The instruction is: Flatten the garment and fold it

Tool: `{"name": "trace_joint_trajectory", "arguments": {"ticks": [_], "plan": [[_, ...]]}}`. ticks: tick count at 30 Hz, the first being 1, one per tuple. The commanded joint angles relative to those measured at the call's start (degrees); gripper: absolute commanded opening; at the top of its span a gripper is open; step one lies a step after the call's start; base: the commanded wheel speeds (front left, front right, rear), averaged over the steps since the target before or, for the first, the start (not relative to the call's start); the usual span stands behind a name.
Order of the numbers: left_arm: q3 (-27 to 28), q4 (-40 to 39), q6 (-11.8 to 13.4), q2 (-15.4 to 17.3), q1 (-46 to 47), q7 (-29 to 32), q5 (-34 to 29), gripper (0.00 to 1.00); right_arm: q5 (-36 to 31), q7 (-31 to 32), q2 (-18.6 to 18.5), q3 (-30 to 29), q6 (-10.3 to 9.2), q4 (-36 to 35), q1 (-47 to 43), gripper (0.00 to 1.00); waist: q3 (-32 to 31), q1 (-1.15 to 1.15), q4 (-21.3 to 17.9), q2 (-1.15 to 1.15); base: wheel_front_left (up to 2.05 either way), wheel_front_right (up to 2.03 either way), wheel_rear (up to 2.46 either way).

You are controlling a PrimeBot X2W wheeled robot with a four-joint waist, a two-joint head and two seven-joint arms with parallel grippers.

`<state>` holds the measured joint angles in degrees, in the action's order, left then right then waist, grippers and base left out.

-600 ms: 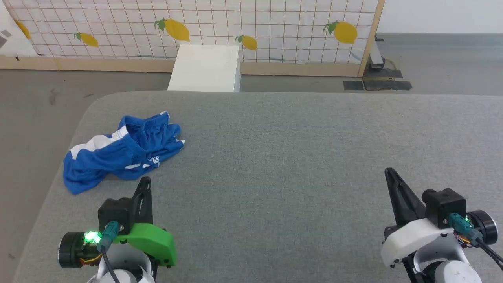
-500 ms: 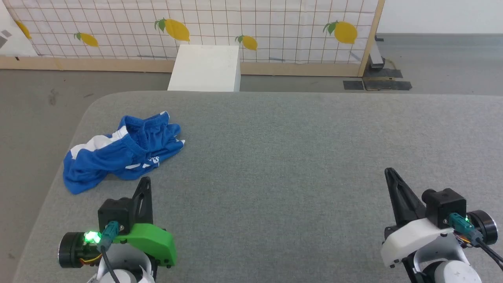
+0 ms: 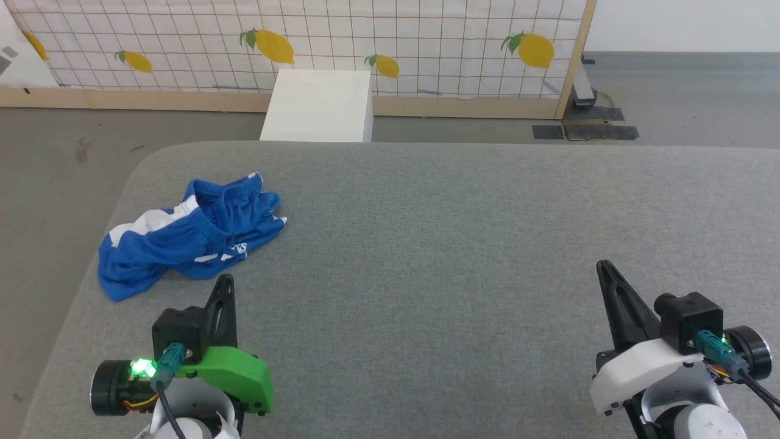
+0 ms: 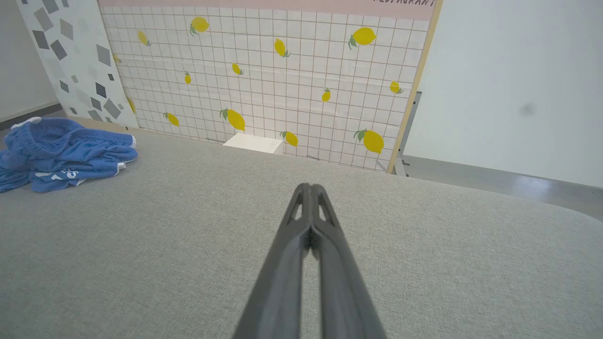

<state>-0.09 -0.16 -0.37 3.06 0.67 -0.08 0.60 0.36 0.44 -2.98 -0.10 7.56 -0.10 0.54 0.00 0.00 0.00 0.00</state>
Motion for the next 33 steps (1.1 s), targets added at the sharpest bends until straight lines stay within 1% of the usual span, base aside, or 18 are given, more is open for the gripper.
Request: {"name": "trace_joint_trajectory", "arguments": {"ticks": [1,30,31,33], "plan": [[0.09,0.16,0.37,-0.18,-0.67,0.08,-0.60,0.00,-0.36,-0.44,0.11,0.10,-0.08,0.10,-0.54,0.00,0.00,0.00,0.00,0.00,0.00,0.00,0.00],[0.09,0.16,0.37,-0.18,-0.67,0.08,-0.60,0.00,-0.36,-0.44,0.11,0.10,-0.08,0.10,-0.54,0.00,0.00,0.00,0.00,0.00,0.00,0.00,0.00],[0.00,0.00,-0.01,0.00,-0.01,-0.01,0.01,1.00,0.02,-0.01,0.00,-0.01,0.00,0.00,-0.02,1.00,0.00,0.00,0.00,0.00,0.00,0.00,0.00],[-0.04,-0.01,-0.01,0.00,0.01,-0.01,0.09,1.00,0.04,0.04,-0.01,-0.02,0.01,0.01,-0.01,1.00,0.00,0.00,0.00,0.00,0.00,0.00,0.00]]}}
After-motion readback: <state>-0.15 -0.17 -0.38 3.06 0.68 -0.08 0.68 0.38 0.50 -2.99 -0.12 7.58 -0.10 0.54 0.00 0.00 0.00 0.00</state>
